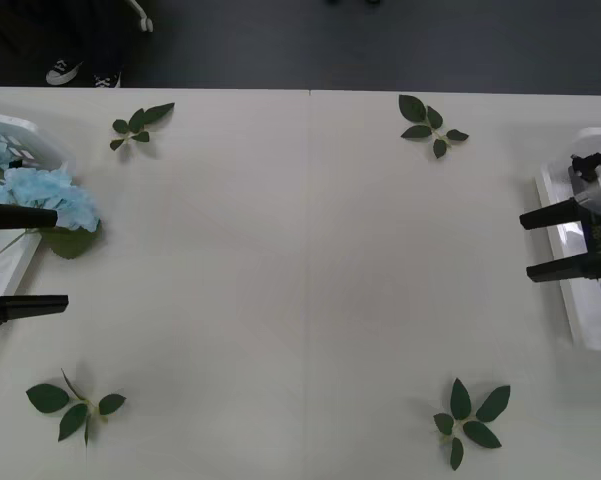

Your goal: Put the red flowers into the right box and the blue flowers into the left box

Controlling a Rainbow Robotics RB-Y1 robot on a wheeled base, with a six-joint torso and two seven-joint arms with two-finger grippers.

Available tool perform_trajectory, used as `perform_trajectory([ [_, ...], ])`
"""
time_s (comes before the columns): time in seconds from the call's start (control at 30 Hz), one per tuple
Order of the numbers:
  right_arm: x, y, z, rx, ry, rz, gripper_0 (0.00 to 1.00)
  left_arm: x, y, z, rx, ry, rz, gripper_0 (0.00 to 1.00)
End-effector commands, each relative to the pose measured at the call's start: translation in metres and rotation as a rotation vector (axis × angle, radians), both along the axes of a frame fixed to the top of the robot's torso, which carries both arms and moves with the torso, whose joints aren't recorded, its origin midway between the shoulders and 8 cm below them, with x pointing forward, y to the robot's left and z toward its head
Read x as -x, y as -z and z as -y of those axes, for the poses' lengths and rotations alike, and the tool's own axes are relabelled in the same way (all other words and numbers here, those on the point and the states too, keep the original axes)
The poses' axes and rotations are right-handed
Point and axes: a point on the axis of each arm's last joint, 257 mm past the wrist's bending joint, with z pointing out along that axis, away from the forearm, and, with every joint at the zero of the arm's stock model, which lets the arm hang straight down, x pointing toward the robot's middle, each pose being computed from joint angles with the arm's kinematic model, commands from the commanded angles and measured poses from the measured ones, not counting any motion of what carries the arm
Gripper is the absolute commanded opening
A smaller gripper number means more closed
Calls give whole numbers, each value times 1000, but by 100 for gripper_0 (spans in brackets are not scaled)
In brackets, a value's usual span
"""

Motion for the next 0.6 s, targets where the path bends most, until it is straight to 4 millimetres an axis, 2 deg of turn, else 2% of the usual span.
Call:
perform_trajectory([
  [0.03, 3, 4, -12, 20, -15, 22, 62, -4, -10, -1, -50, 25, 61, 100],
  [0.6, 0, 6, -17, 16, -1, 47, 62, -4, -10, -1, -50, 25, 61, 100],
])
